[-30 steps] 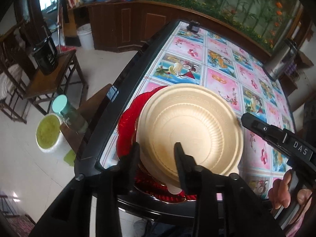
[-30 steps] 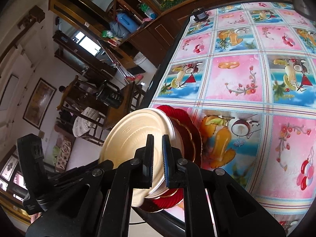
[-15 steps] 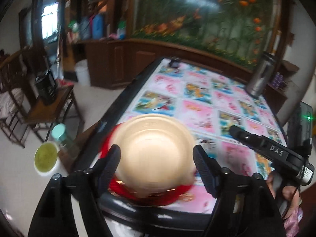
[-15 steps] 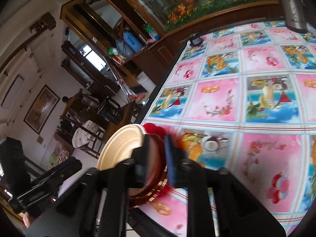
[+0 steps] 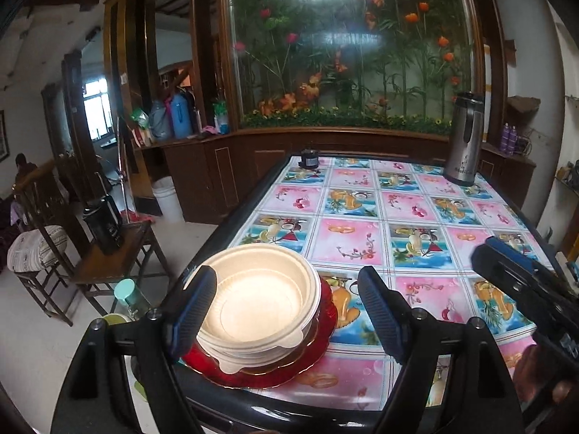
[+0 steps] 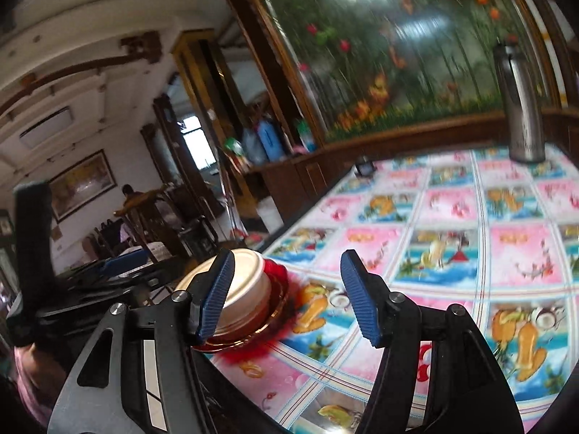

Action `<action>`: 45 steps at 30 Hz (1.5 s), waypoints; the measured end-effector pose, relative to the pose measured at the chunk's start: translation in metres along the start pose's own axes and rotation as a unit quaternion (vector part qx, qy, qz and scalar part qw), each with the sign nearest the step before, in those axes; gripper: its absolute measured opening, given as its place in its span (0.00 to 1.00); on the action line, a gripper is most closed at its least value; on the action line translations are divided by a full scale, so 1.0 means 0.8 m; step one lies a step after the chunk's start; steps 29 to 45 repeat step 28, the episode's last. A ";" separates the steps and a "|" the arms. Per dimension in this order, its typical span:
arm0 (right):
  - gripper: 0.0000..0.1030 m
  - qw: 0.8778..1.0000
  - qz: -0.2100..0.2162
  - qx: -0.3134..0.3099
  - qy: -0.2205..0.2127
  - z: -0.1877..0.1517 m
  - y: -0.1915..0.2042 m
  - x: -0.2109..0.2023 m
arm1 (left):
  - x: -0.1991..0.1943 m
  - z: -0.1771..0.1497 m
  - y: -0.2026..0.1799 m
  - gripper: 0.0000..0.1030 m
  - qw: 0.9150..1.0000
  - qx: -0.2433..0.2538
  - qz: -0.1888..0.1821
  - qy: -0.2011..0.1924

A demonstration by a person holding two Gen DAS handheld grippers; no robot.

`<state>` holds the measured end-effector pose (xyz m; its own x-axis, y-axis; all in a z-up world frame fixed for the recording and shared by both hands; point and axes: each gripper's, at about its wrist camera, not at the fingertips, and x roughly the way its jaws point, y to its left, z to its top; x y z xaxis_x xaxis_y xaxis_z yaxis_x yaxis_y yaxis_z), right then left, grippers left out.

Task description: Organize plates and bowls

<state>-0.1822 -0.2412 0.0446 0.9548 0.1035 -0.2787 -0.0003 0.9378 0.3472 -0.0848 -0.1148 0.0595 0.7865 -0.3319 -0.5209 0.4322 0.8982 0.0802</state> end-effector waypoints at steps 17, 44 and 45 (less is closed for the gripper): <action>0.60 0.999 0.026 -0.028 0.013 -0.016 0.042 0.002 | -0.019 -0.013 0.015 0.82 0.999 -0.021 0.030 -0.003; 0.60 0.998 0.037 -0.041 0.013 -0.010 0.068 0.012 | -0.028 -0.016 0.032 0.82 0.999 -0.033 0.025 -0.010; 0.60 0.998 0.037 -0.041 0.013 -0.010 0.068 0.012 | -0.028 -0.016 0.032 0.82 0.999 -0.033 0.025 -0.010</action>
